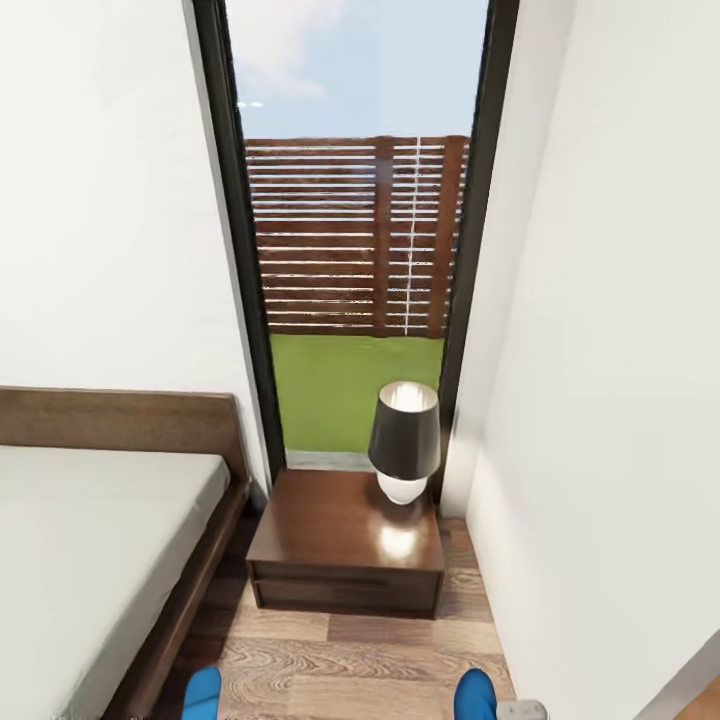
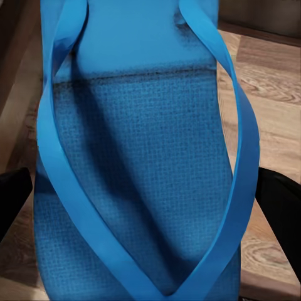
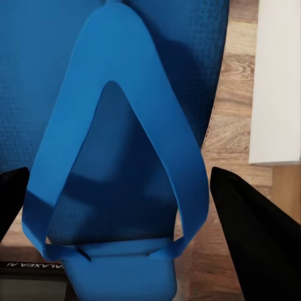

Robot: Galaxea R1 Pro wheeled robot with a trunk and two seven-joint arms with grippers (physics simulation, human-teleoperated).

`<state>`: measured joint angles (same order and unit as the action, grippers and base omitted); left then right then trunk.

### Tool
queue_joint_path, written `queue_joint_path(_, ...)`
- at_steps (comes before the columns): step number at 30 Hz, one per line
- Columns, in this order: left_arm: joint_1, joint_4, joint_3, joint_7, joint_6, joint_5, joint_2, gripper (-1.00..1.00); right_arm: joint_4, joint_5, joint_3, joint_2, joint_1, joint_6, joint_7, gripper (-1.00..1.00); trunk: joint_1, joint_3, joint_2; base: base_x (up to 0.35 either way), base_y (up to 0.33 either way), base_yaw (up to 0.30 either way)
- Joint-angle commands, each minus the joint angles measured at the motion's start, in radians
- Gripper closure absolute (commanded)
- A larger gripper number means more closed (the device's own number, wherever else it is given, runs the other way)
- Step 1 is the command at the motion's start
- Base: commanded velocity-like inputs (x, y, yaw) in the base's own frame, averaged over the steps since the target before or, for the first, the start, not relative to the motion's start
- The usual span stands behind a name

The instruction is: In the bedroom, move the book from the bed onto either nightstand, and place the two sandals side by side next to the bed.

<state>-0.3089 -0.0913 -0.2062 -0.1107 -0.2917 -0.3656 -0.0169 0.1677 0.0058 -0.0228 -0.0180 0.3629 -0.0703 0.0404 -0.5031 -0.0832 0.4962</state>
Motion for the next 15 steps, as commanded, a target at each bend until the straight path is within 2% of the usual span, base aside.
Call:
queue_joint_path(1, -0.001, 0.000, -0.009, -0.004, -0.003, -0.006, 0.000, 1.00, -0.001, 0.000, -0.002, -0.001, 0.001, -0.003, 0.003, 1.00, -0.001, -0.002, 0.002, 0.049, -0.017, 0.289)
queue_joint_path(9, -0.001, 0.001, -0.009, -0.004, -0.005, -0.006, 0.000, 1.00, -0.001, 0.000, -0.002, 0.000, 0.001, -0.003, 0.003, 1.00, -0.001, -0.002, 0.002, 0.015, -0.006, 0.289)
queue_joint_path(15, -0.001, 0.001, -0.011, -0.004, -0.006, -0.006, 0.001, 1.00, -0.001, 0.000, -0.002, 0.000, 0.001, -0.003, 0.002, 1.00, -0.001, -0.002, 0.002, -0.042, -0.067, 0.288)
